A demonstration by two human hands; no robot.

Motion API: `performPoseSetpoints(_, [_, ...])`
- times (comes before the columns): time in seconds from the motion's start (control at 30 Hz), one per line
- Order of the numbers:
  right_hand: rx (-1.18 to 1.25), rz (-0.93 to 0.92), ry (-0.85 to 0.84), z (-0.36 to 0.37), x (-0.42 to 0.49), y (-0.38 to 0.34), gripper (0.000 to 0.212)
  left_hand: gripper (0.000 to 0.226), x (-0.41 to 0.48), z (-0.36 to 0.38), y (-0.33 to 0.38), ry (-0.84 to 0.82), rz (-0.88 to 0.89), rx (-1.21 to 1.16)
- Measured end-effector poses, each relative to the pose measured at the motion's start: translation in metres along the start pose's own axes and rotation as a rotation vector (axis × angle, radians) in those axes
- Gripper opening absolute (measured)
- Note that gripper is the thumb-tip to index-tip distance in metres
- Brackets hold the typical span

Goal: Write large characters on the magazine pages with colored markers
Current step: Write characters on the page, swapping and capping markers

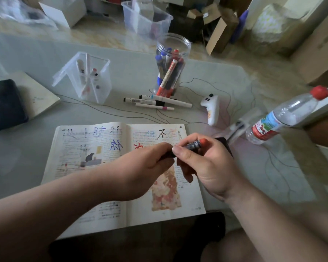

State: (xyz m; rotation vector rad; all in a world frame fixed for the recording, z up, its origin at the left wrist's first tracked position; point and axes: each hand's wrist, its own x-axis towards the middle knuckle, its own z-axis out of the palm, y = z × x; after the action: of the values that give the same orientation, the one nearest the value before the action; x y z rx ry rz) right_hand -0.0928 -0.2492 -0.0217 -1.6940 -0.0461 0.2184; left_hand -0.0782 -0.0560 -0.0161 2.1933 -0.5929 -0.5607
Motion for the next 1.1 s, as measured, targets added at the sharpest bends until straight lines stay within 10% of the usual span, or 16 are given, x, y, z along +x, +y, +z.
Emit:
performPoseSetpoints(0.63, [0.184, 0.077, -0.053, -0.010, -0.009, 0.028, 0.016, 0.026, 0.018, 0.030, -0.013, -0.012, 0.033, -0.198])
performPoseSetpoints(1.1, [0.033, 0.029, 0.273, -0.048, 0.019, 0.046, 0.015, 0.073, 0.022, 0.022, -0.032, -0.095, -0.320, 0.242])
